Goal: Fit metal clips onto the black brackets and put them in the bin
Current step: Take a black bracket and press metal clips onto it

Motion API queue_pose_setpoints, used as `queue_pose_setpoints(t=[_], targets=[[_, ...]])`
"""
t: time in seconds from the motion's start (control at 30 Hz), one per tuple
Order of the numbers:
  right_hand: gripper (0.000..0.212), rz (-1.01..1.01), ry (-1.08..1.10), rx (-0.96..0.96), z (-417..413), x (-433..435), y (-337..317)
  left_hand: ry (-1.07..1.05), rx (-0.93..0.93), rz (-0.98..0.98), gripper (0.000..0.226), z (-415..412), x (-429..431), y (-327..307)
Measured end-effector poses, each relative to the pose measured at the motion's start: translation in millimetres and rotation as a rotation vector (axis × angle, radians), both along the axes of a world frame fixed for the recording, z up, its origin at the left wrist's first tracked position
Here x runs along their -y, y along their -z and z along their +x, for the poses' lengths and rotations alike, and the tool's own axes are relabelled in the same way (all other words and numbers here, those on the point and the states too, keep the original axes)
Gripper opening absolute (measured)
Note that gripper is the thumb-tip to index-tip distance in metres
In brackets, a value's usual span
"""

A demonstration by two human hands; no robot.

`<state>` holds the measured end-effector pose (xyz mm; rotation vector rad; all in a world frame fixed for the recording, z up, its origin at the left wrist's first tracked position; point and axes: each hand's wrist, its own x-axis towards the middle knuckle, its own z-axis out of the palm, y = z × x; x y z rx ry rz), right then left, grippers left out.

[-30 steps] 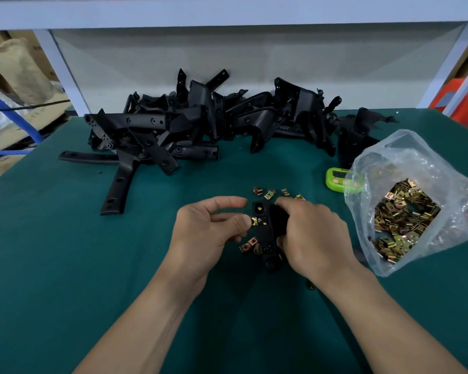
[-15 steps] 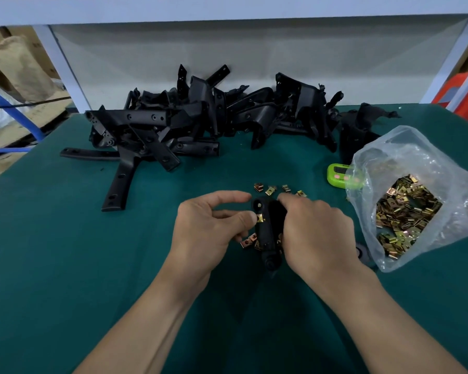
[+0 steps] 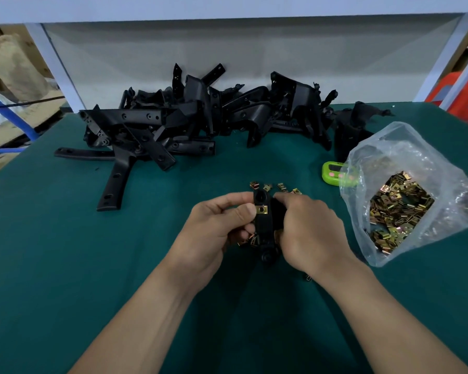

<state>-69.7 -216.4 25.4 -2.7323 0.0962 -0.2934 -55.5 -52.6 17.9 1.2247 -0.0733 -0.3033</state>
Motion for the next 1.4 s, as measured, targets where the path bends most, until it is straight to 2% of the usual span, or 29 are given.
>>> queue_pose_setpoints(t=[0.17,0.3,0.43,0.5,0.6,0.73,0.83,0.93,1.03,1.17,1.3,1.37,1.4], targets=[[0.033,0.066,-0.016,-0.031,-3.6,-5.9,1.6,0.089,0.008,-0.02,0.025,2.0,-5.3,2.9],[0.018,0.108,-0.058,-0.012,-9.0,-17.0,-0.2,0.169,0.053,-0.071,0.037,3.7,-11.9,0.9],[0.024,0.019,-0.038,-0.006,-4.2,-2.1,-7.2,0.114,0.095,-0.022,0.034,2.7,-5.5,3.1],[0.027,0.013,0.006,0.003,0.3,9.3,-11.2,0.14,0.135,0.025,0.042,-2.2,4.7,2.0],[0.027,0.065,0.057,0.008,6.3,18.1,-9.5,0.098,0.228,0.169,0.045,-9.3,15.2,-0.4],[0.036,-0.005,0.054,0.043,9.3,15.3,1.8,-0.146,0.505,0.727,0.045,-0.9,-10.3,2.6],[0.031,-0.008,0.049,0.049,11.6,16.5,7.2,-0.09,0.474,0.94,0.044,7.0,-29.9,4.1],[0.031,0.001,0.036,0.058,12.0,18.9,9.7,0.002,0.446,1.0,0.031,6.9,-29.6,6.3],[0.035,0.018,0.021,0.088,11.6,19.5,11.4,0.057,0.493,1.083,0.022,3.8,-23.6,6.8],[0.035,0.038,0.006,0.09,12.5,19.1,13.7,0.02,0.495,1.079,0.017,4.2,-20.8,8.2],[0.033,0.058,0.003,0.091,13.1,19.1,15.0,-0.01,0.616,1.201,0.011,-0.1,-17.4,11.1],[0.034,0.062,-0.002,0.09,12.9,19.4,15.0,-0.085,0.633,1.168,0.012,-1.4,-15.4,11.9],[0.033,0.066,-0.003,0.089,13.0,19.8,14.9,-0.121,0.582,1.102,0.015,-1.4,-14.0,11.4]])
